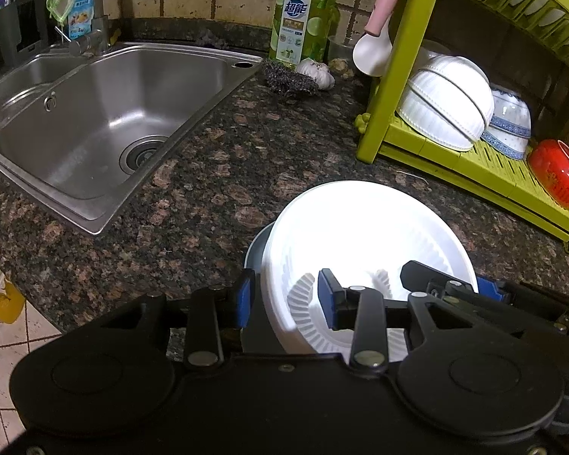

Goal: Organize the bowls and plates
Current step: 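Carry the nested white bowls with both tools toward the plate stack, then lower the nested bowls onto the light-blue plate stack and open both tools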

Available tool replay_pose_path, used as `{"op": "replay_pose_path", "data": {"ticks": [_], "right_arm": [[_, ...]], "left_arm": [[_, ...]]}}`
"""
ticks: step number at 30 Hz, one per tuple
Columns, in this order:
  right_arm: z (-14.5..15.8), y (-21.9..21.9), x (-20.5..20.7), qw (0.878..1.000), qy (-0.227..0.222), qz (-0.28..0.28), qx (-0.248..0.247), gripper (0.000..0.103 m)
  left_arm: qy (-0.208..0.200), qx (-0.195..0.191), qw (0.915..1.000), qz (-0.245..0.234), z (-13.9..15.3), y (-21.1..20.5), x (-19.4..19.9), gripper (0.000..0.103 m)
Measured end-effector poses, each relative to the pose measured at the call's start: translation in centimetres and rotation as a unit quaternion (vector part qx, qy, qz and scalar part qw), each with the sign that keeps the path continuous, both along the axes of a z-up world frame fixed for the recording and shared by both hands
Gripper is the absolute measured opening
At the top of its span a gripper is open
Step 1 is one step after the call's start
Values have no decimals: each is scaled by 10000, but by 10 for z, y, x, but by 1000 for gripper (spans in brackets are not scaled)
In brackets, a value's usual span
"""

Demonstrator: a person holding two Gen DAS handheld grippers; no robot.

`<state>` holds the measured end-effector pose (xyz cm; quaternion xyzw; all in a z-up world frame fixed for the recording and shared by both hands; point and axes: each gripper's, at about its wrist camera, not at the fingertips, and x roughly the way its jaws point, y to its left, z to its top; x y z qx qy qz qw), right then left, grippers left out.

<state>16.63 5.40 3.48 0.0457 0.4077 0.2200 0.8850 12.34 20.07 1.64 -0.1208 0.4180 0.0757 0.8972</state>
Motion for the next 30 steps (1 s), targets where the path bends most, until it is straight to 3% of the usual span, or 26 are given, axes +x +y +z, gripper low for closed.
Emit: {"op": "replay_pose_path", "data": {"ticks": [8,21,30], "right_arm": [[2,-3,-1,9999,-65,-30,78,30],[5,-4,-3,9998,-141,-55,143,30],[22,-15,-18,9979,-550,-124,304,30]], "left_arm": [[-155,199,9996,84,7,0,-6,52],[-250,339,9990,155,11,-1,-11,52],[-636,382,9970,206,37,-5,-35,52]]}}
